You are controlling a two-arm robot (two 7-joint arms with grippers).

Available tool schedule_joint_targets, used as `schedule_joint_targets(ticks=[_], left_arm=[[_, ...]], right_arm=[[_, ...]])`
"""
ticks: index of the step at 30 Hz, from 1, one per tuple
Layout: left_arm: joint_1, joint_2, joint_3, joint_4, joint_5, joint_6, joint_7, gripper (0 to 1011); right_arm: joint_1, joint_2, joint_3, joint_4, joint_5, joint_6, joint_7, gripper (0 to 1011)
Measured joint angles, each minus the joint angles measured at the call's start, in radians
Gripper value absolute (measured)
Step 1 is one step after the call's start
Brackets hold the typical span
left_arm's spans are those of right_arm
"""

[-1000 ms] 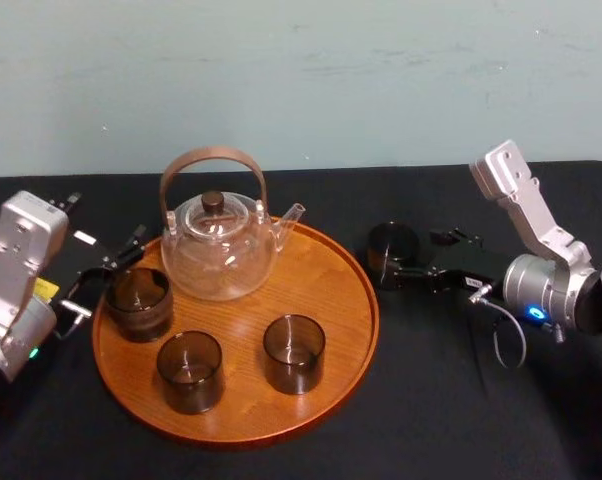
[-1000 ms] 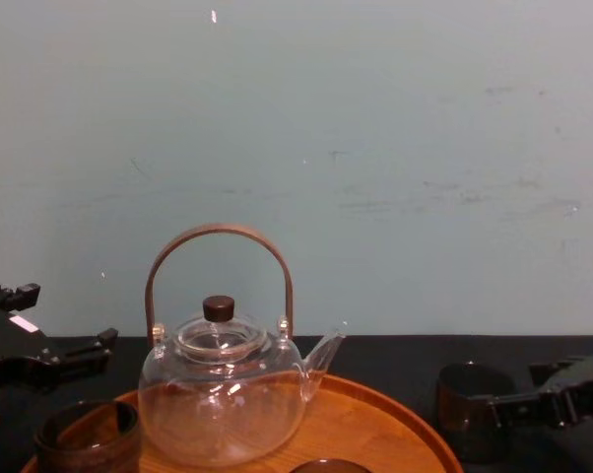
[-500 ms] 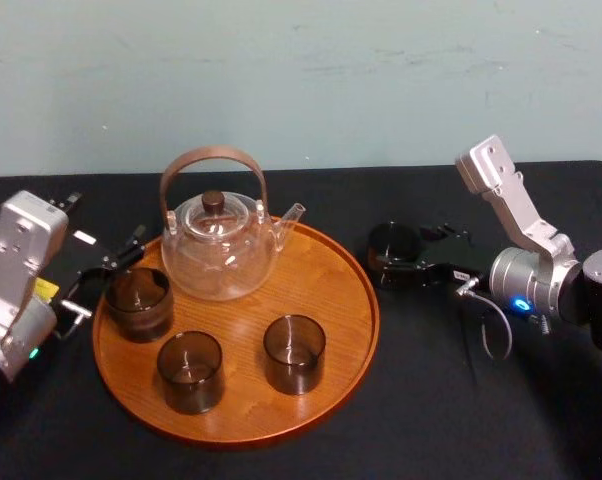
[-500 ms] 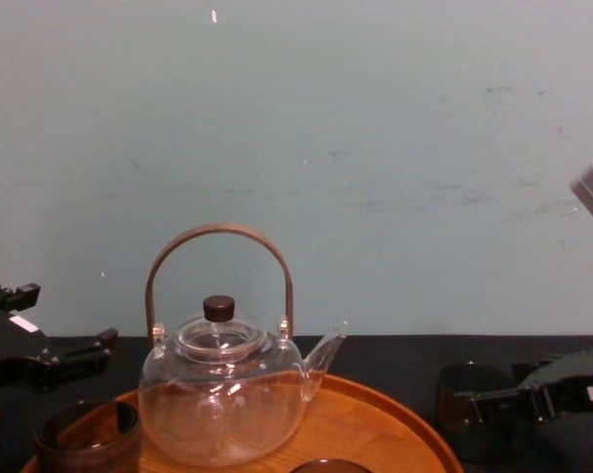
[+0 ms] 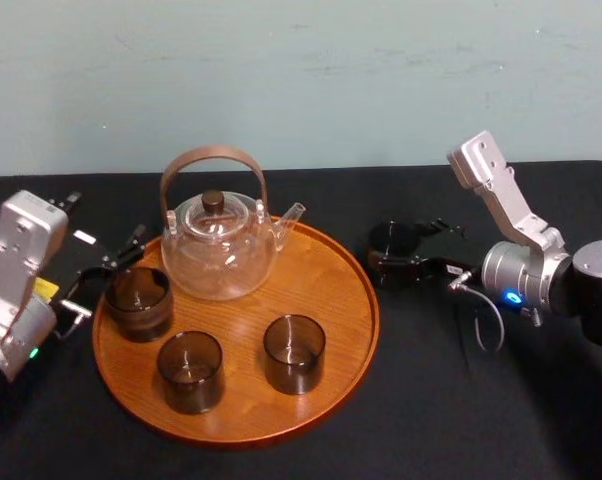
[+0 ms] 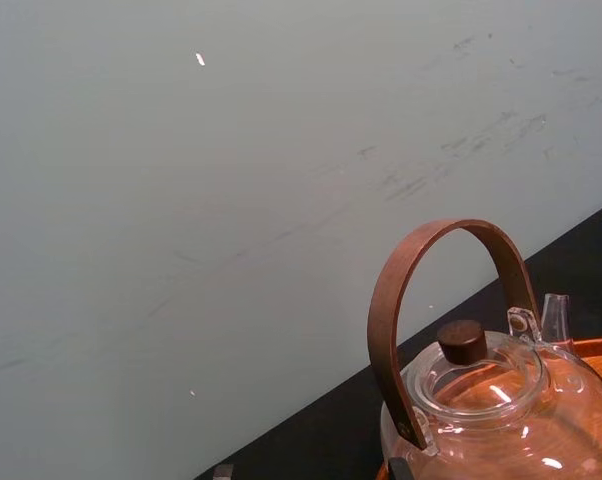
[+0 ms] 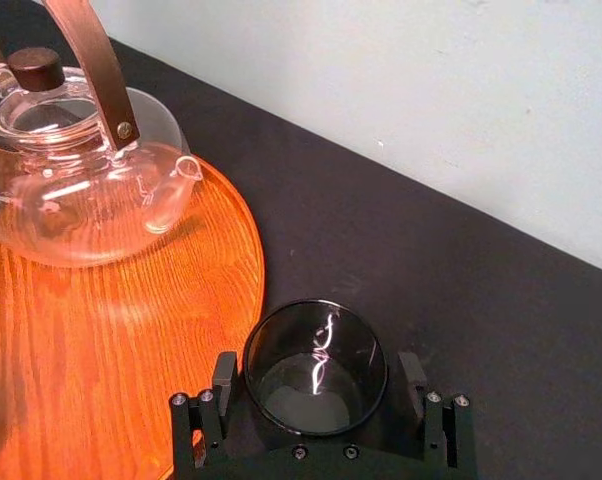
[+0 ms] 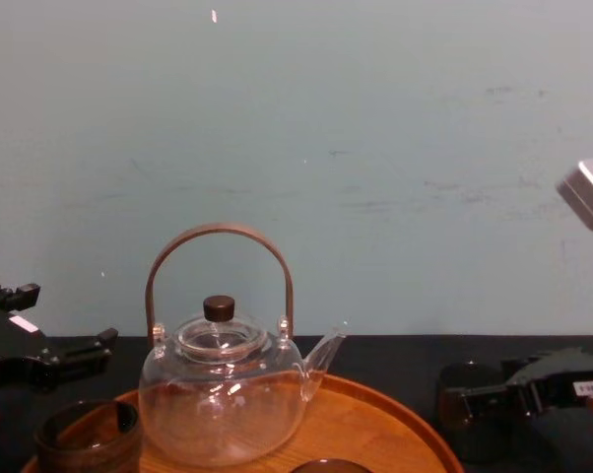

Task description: Pick up the glass from the table and place it on the tray.

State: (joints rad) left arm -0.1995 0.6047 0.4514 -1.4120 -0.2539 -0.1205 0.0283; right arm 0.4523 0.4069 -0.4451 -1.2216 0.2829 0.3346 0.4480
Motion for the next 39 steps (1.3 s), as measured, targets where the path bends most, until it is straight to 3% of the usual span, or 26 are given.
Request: schedule_joint_targets(ticks=[18, 24, 39], left_arm=[[0.000, 0.000, 0.000, 0.000, 0.000, 0.000, 0.000, 1001], [0.000, 0.000, 0.000, 0.000, 0.000, 0.000, 0.000, 1001], [0.000, 0.000, 0.000, 0.000, 0.000, 0.000, 0.000, 1001]], right_arm=[[0.007, -0.007, -0.001, 0.008, -0.009, -0.005, 0.003, 1002], [0.007, -0.006, 0.000, 0.008, -0.008, -0.004, 0.002, 891], [0.006, -0.005, 0.000, 0.006, -0.007, -0.003, 0.002, 890]])
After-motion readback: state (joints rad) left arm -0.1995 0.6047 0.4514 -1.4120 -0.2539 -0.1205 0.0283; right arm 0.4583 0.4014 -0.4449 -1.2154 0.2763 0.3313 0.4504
